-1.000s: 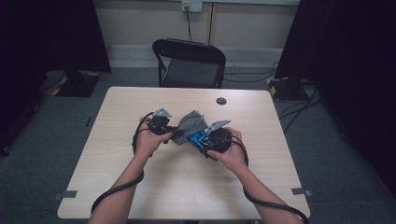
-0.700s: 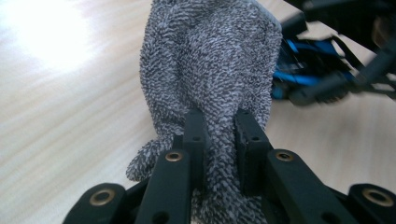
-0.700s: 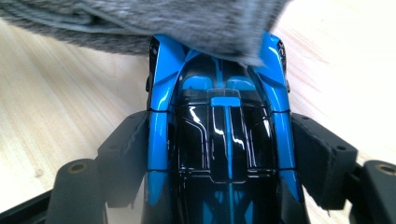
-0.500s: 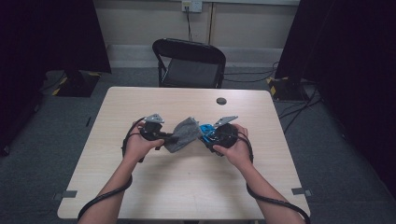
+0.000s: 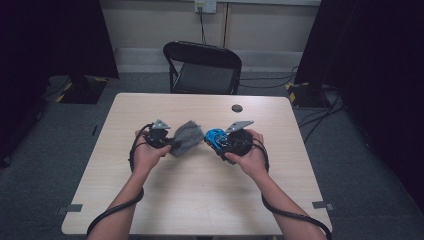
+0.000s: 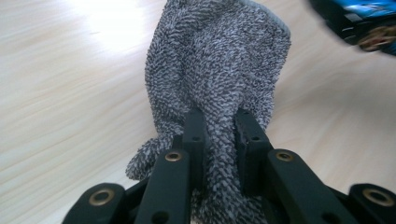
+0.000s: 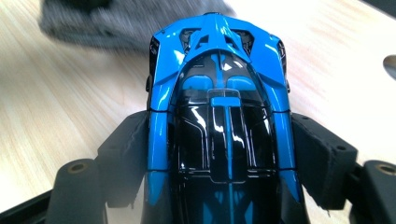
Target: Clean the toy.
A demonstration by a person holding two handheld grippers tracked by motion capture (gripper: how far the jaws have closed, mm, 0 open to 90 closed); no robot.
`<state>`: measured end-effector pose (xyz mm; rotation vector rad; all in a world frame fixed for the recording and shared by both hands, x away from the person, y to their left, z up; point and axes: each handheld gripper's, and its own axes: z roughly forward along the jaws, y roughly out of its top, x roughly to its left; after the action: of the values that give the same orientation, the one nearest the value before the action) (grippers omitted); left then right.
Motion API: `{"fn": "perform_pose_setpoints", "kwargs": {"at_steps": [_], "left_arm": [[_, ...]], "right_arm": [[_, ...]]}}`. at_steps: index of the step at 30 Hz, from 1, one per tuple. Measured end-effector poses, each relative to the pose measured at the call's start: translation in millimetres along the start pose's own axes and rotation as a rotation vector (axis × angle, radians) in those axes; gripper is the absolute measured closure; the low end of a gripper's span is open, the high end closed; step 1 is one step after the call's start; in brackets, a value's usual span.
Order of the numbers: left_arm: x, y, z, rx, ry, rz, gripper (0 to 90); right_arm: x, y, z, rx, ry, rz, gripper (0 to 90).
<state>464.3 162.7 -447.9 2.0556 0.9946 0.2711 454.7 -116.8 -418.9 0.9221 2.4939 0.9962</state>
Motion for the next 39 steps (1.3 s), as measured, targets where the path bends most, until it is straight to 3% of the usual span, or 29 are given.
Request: {"fn": "perform_pose_setpoints", "kwargs": {"at_steps": [7, 11, 23, 31, 39], "left_arm": [[-27.3, 4.6, 17.3, 0.003, -0.110, 0.029, 77.3], [-37.0, 6.1, 20.7, 0.007, -0.140, 0.049, 77.4], [-55.5, 1.5, 29.8, 0.011, -0.189, 0.087, 77.4], [-53.6, -1.1, 29.9, 0.003, -0.198, 0.094, 77.5], [-61.8, -1.6, 32.4, 0.011, -0.233, 0.125, 77.5]], "right_arm": [[3.1, 1.5, 5.7, 0.010, -0.018, -0.002, 26.1], [1.6, -0.3, 9.9, 0.014, -0.022, 0.011, 26.1], [-0.4, 2.3, 20.4, 0.038, -0.018, 0.031, 28.2], [-1.5, 1.0, 24.7, 0.052, 0.000, 0.051, 28.3], [-0.7, 3.1, 20.6, 0.041, -0.005, 0.056, 28.4]]}}
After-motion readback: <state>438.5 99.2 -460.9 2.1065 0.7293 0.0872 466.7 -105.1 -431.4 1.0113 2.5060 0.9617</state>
